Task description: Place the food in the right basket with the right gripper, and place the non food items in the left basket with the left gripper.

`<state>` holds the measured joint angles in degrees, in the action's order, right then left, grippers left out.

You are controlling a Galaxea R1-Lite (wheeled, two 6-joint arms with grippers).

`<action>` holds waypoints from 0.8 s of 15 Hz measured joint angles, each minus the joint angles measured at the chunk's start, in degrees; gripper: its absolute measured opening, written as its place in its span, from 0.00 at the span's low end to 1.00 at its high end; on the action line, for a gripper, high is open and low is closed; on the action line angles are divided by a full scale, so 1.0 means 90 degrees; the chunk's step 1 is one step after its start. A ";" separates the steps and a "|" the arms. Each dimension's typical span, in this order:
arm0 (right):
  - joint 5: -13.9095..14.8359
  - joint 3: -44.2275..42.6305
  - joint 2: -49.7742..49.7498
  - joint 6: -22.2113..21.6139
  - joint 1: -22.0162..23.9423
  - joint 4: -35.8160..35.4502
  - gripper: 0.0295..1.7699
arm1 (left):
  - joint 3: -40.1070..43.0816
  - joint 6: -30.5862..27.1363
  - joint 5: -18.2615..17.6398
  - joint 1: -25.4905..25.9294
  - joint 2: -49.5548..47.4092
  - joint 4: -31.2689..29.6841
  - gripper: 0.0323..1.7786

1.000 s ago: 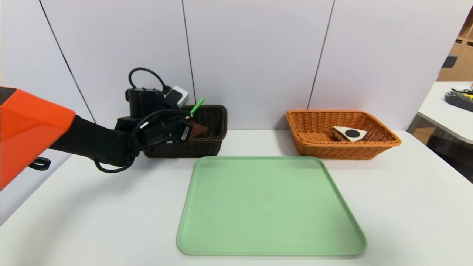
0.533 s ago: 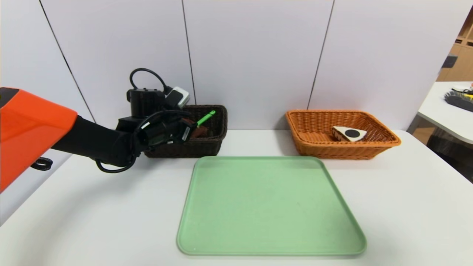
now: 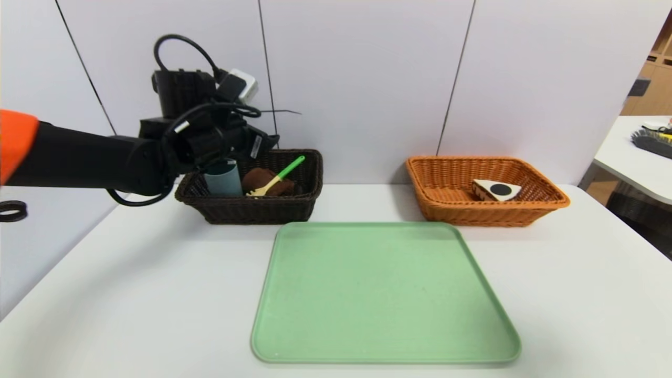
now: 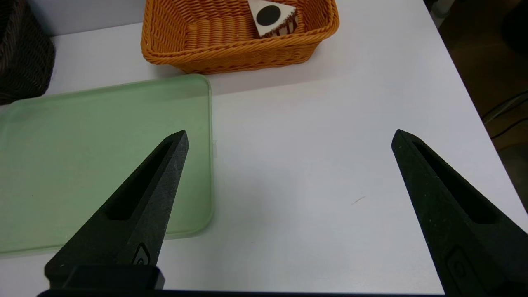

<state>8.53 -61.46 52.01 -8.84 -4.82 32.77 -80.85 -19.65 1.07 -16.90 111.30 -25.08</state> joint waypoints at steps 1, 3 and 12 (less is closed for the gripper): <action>-0.0003 -0.0003 0.0003 0.0015 0.0000 0.0003 0.96 | -0.0168 0.0026 0.0064 -0.0003 -0.0316 0.0547 0.84; -0.0061 0.0037 0.0004 0.0103 0.0000 0.0034 0.96 | -0.0333 0.0119 0.0129 -0.0005 -0.1035 0.1661 0.87; -0.0452 -0.0195 0.0680 0.0826 -0.0089 0.0505 0.96 | 0.0374 0.1780 0.0950 -0.0198 -0.4842 0.5992 0.93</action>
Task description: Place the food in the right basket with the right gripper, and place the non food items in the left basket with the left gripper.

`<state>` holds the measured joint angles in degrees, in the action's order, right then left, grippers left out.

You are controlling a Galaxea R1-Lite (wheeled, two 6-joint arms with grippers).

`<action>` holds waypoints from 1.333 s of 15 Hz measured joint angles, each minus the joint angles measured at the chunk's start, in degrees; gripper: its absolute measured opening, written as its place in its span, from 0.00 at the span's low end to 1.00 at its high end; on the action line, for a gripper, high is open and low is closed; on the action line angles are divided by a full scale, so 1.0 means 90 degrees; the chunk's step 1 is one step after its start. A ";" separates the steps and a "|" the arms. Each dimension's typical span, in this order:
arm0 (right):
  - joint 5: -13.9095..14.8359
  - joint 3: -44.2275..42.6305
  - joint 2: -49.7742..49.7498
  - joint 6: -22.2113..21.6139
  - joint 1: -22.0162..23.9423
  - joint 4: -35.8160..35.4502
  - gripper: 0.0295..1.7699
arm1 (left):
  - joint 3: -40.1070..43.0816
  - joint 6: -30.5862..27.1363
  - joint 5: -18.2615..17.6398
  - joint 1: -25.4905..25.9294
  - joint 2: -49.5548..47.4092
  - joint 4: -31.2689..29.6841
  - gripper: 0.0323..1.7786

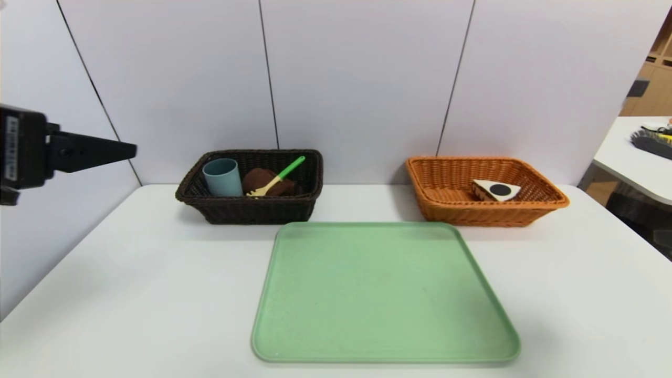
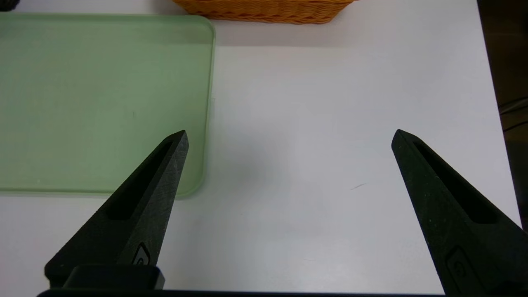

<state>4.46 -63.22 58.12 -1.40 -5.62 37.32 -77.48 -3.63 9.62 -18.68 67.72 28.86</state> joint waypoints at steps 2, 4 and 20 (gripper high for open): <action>-0.0131 -0.0016 0.0169 0.0061 -0.0027 -0.0027 0.96 | 0.0469 0.0027 0.0183 0.0554 -0.0616 0.0003 0.94; -0.0180 -0.0028 0.0206 0.0043 -0.0031 -0.0043 0.96 | 0.1015 0.0064 0.0192 0.1242 -0.1241 -0.0027 0.94; 0.0746 0.2029 -0.4333 -0.0129 0.0070 -0.0134 0.96 | 0.4145 -0.0423 -0.0283 0.2009 -0.6202 -0.0102 0.95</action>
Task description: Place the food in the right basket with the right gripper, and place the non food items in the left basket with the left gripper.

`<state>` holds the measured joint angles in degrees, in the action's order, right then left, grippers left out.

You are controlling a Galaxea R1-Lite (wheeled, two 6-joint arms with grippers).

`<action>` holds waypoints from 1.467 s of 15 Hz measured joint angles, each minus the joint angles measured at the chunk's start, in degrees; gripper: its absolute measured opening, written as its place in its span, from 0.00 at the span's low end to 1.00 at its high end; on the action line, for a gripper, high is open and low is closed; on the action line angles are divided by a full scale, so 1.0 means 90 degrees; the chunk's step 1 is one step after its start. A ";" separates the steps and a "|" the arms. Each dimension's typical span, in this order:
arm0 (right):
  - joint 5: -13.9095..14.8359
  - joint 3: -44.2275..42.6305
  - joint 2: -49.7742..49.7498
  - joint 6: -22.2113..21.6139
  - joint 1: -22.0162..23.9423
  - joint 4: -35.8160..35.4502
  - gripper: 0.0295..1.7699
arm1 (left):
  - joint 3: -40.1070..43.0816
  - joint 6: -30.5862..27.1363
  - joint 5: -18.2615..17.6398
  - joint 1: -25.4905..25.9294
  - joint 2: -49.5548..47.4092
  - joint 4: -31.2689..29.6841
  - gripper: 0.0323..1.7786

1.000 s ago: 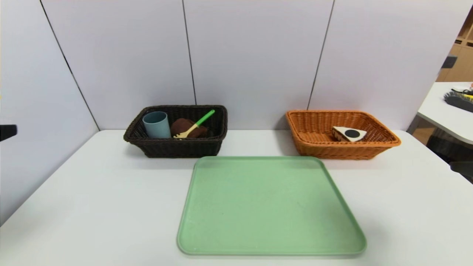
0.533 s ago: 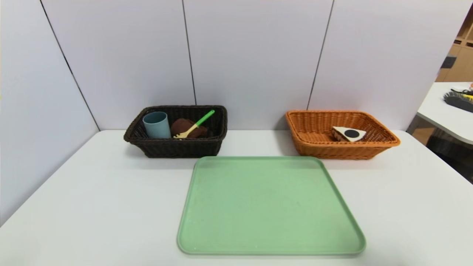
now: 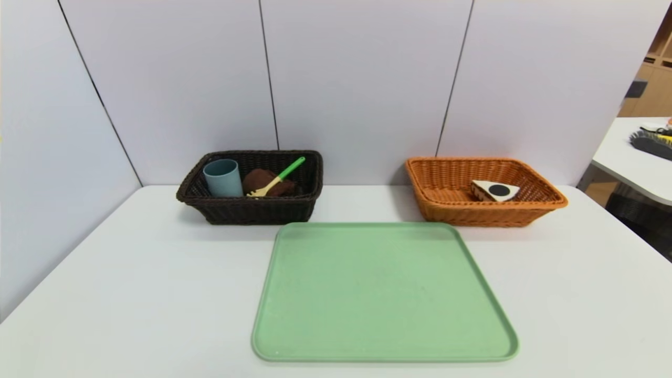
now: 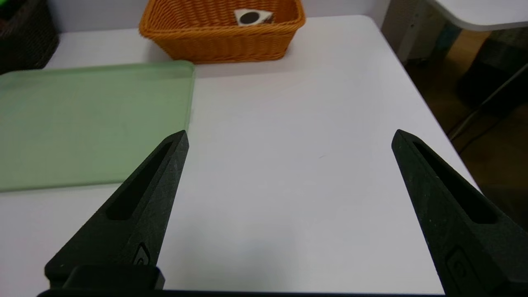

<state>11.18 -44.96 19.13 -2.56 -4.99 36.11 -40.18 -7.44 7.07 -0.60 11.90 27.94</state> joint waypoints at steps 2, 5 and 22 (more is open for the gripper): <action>0.0218 0.0070 -0.0199 0.0019 0.0119 -0.0009 0.96 | 0.0481 -0.0182 -0.0005 0.0000 -0.0456 0.0003 0.95; -0.0110 0.0081 -0.0356 0.0270 0.0756 -0.0019 0.96 | 0.0884 -0.0282 -0.0030 -0.0004 -0.0853 -0.0024 0.95; -0.1346 0.4597 -0.2125 0.1485 0.0578 -0.6256 0.96 | 0.4428 0.0276 -0.0511 0.0000 -0.1334 -0.4623 0.95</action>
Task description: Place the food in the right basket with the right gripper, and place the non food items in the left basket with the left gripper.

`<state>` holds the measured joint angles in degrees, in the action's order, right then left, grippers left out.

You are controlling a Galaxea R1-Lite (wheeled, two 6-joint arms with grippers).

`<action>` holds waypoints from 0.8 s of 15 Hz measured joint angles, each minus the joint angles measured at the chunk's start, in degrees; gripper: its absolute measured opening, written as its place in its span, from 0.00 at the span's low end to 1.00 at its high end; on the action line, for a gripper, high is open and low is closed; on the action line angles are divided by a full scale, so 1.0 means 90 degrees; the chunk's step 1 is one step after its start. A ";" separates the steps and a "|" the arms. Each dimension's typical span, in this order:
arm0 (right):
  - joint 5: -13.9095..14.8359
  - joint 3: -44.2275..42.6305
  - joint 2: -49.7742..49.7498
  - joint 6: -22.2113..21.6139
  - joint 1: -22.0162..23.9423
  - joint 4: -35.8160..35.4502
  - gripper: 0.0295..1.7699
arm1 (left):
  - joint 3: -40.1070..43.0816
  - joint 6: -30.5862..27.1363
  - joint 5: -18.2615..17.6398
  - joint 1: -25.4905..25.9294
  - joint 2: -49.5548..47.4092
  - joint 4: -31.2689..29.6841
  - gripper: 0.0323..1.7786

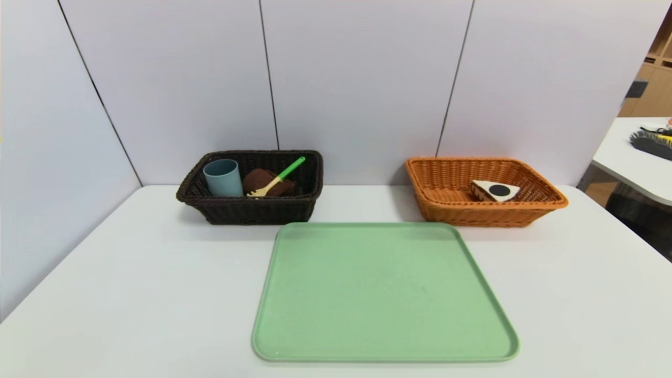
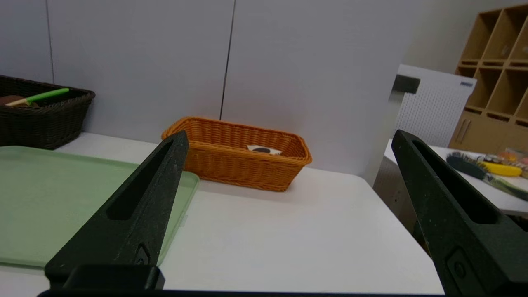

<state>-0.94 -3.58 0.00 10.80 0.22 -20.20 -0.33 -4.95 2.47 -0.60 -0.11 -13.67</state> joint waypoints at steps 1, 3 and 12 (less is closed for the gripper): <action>0.0007 0.0188 -0.0003 0.0042 0.0000 -0.0321 0.96 | 0.0019 0.0156 -0.0107 -0.0003 0.0000 0.0294 0.95; 0.0099 0.0347 -0.0005 -0.0022 0.0000 0.0138 0.96 | 0.0034 0.0226 -0.0275 0.0000 0.0000 0.0886 0.95; 0.0245 0.0396 -0.0005 -0.1390 -0.0004 0.2253 0.96 | 0.0037 0.0492 -0.0278 -0.0003 0.0001 0.1054 0.95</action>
<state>1.27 -0.02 -0.05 -1.71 0.18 0.07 0.00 -0.52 -0.02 -0.62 -0.10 -4.18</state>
